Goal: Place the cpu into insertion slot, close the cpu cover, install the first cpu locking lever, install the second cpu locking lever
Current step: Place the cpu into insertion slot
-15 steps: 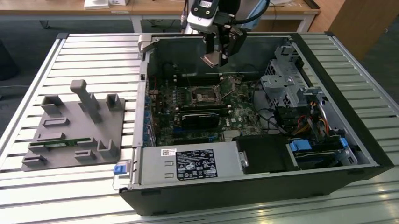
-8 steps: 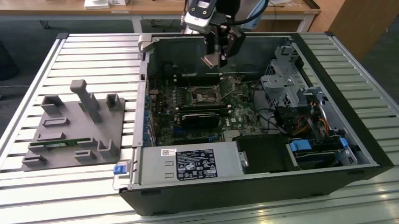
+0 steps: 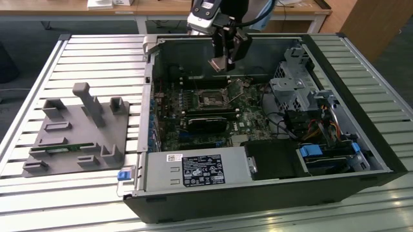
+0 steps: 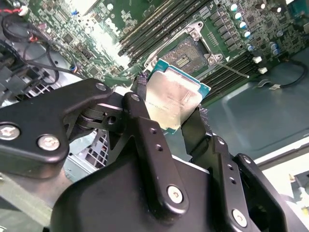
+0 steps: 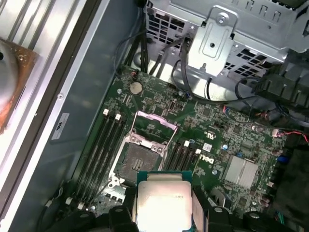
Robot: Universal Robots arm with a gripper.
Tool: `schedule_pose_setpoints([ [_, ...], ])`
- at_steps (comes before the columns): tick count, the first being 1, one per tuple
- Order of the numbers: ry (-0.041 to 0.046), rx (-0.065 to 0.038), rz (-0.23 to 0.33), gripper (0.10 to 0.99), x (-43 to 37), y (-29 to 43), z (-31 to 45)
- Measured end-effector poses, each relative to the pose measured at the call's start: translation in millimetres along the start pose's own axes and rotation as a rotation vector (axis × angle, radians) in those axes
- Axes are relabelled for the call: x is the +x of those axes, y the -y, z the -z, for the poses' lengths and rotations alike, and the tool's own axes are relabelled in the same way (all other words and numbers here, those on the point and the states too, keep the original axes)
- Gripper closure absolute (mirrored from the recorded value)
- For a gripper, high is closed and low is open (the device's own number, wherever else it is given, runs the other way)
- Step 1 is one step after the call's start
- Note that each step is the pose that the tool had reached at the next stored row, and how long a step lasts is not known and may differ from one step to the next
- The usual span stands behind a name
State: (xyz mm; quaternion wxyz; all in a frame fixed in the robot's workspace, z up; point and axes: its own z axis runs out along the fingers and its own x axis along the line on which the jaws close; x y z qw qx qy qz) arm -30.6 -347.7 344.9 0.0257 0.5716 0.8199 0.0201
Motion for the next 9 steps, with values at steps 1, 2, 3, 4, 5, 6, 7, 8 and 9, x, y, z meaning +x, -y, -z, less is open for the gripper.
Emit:
schedule_pose_setpoints([
  [1, 0.0011, 0.0, -0.009, 0.549, 0.0, 0.0, -0.3],
  [2, 0.002, 0.001, -0.017, 0.549, 0.0, 0.0, -0.5],
  [3, 0.0025, 0.001, -0.026, 0.549, 0.0, 0.0, -0.8],
  [4, 0.0031, 0.001, -0.032, 0.549, 0.1, 0.0, -1.1],
  [5, 0.0036, 0.001, -0.038, 0.549, 0.1, 0.1, -1.4],
  [6, 0.0038, 0.001, -0.043, 0.549, 0.1, 0.1, -1.7],
  [7, 0.0041, 0.001, -0.048, 0.549, 0.0, 0.1, -1.9],
  [8, 0.0044, 0.002, -0.053, 0.549, 0.1, 0.1, -2.2],
  [9, 0.0047, 0.002, -0.056, 0.549, 0.1, 0.2, -2.4],
])
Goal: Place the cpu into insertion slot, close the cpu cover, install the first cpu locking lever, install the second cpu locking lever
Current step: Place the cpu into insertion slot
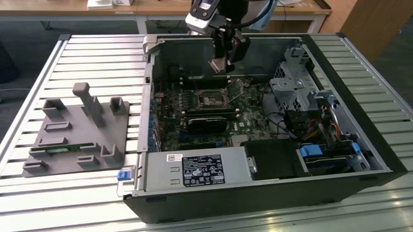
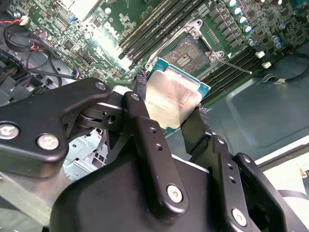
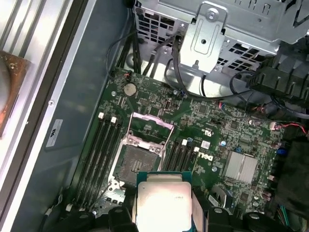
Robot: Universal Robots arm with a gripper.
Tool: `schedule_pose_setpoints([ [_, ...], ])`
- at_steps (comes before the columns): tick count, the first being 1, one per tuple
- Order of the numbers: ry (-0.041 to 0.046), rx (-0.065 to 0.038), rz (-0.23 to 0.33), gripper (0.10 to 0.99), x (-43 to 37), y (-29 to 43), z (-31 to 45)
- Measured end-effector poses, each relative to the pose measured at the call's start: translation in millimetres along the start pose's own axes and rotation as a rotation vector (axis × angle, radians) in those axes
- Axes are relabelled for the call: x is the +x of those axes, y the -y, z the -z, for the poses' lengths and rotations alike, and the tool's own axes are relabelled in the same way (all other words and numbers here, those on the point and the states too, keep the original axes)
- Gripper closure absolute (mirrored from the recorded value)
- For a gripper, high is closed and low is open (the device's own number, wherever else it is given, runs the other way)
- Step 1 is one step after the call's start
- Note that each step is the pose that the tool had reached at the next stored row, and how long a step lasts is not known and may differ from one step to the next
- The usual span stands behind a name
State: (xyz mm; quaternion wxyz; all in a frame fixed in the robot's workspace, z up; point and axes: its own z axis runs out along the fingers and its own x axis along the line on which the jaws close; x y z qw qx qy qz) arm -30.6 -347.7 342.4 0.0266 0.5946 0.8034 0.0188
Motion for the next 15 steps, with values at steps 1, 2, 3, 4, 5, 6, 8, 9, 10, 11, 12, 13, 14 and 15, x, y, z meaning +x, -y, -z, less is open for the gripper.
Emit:
schedule_pose_setpoints([
  [1, 0.0001, 0.0, -0.004, 0.549, 0.0, 0.0, -0.3],
  [2, 0.0004, 0.0, -0.007, 0.549, 0.0, 0.0, -0.5],
  [3, 0.0006, 0.0, -0.011, 0.549, 0.0, 0.1, -0.8],
  [4, 0.0009, 0.0, -0.015, 0.549, 0.0, 0.1, -0.9],
  [5, 0.0011, 0.0, -0.018, 0.549, 0.0, 0.1, -1.2],
  [6, 0.0014, 0.0, -0.022, 0.549, 0.0, 0.1, -1.4],
  [8, 0.0019, 0.001, -0.028, 0.549, 0.0, 0.1, -1.7],
  [9, 0.0021, 0.001, -0.031, 0.549, 0.0, 0.1, -2.0],
  [10, 0.0024, 0.001, -0.034, 0.549, 0.0, 0.1, -2.2],
  [11, 0.0028, 0.001, -0.038, 0.549, 0.0, 0.2, -2.4],
  [12, 0.0031, 0.001, -0.041, 0.549, 0.1, 0.2, -2.6],
  [13, 0.0036, 0.001, -0.045, 0.549, 0.1, 0.2, -2.8],
  [14, 0.0039, 0.001, -0.048, 0.549, 0.1, 0.2, -3.0],
  [15, 0.0044, 0.001, -0.051, 0.549, 0.1, 0.2, -3.2],
])
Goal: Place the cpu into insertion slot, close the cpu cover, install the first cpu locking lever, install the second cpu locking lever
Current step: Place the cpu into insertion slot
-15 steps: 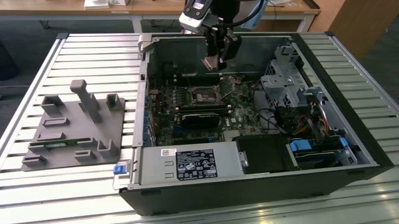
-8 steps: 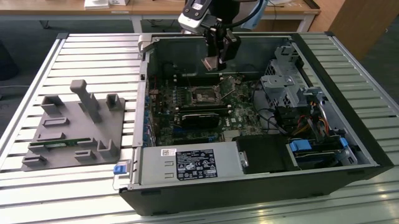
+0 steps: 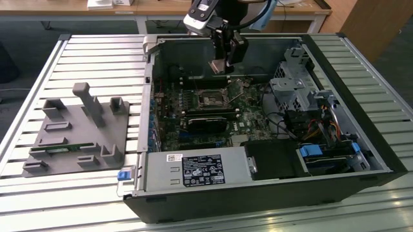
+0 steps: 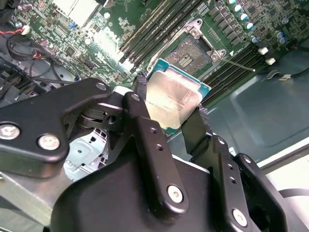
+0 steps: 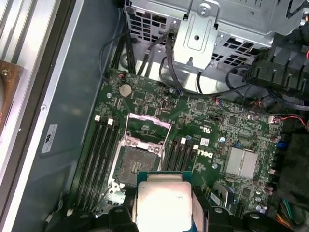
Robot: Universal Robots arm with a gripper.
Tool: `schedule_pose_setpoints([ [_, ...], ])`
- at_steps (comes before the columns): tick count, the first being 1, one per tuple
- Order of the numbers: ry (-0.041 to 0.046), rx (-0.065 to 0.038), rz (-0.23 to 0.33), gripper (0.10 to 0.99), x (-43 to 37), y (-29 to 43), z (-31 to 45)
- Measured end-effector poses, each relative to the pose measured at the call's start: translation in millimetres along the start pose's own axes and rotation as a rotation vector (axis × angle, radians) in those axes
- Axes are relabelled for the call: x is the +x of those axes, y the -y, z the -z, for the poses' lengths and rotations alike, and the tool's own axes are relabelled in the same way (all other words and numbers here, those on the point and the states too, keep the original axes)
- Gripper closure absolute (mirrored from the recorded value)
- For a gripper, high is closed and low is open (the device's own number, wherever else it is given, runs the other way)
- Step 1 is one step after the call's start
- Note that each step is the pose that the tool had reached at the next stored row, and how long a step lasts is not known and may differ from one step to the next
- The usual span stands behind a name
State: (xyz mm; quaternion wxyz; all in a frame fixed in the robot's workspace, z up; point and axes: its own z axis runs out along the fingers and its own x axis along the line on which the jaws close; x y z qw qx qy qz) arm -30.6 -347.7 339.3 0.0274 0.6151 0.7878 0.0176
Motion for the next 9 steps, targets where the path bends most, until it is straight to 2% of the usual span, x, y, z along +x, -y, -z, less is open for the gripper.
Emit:
schedule_pose_setpoints([
  [9, 0.0054, 0.001, -0.026, 0.549, 0.0, 0.1, -1.6],
])
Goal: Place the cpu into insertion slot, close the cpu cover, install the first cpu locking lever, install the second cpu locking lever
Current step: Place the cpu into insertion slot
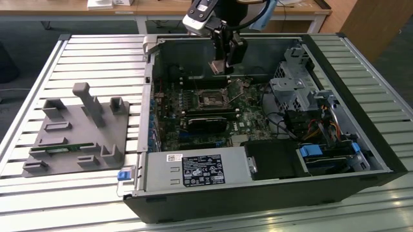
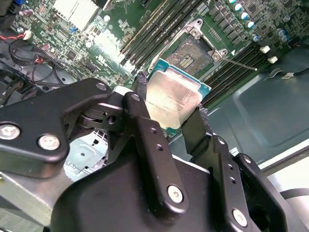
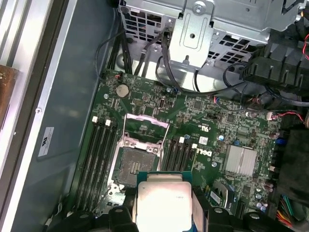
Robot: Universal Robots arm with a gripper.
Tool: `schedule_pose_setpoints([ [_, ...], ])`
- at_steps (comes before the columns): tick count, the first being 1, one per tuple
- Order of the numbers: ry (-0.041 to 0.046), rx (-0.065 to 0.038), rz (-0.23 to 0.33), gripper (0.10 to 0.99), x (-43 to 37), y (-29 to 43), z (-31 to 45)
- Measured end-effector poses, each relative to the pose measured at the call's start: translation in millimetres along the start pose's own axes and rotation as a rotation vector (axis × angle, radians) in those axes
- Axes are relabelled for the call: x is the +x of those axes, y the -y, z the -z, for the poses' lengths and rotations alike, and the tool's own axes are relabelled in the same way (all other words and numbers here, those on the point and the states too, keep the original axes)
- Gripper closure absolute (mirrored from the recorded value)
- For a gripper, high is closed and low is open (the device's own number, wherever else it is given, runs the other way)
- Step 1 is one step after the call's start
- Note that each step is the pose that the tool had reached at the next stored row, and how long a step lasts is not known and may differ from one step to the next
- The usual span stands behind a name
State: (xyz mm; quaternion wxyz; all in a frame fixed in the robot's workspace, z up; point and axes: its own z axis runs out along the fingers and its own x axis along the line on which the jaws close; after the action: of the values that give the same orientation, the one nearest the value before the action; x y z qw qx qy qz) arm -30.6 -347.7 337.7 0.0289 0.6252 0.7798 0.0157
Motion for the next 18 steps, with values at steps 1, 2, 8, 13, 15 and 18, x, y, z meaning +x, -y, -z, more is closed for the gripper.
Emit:
schedule_pose_setpoints([
  [1, 0.0006, 0.0, -0.003, 0.549, 0.0, 0.0, -0.2],
  [2, 0.0013, 0.0, -0.005, 0.549, 0.0, 0.0, -0.4],
  [8, 0.0044, 0.001, -0.019, 0.549, 0.0, 0.1, -1.1],
  [13, 0.0056, 0.002, -0.034, 0.549, 0.1, 0.1, -2.2],
  [15, 0.0059, 0.002, -0.04, 0.549, 0.1, 0.2, -2.7],
  [18, 0.0066, 0.002, -0.05, 0.549, 0.1, 0.2, -3.3],
])
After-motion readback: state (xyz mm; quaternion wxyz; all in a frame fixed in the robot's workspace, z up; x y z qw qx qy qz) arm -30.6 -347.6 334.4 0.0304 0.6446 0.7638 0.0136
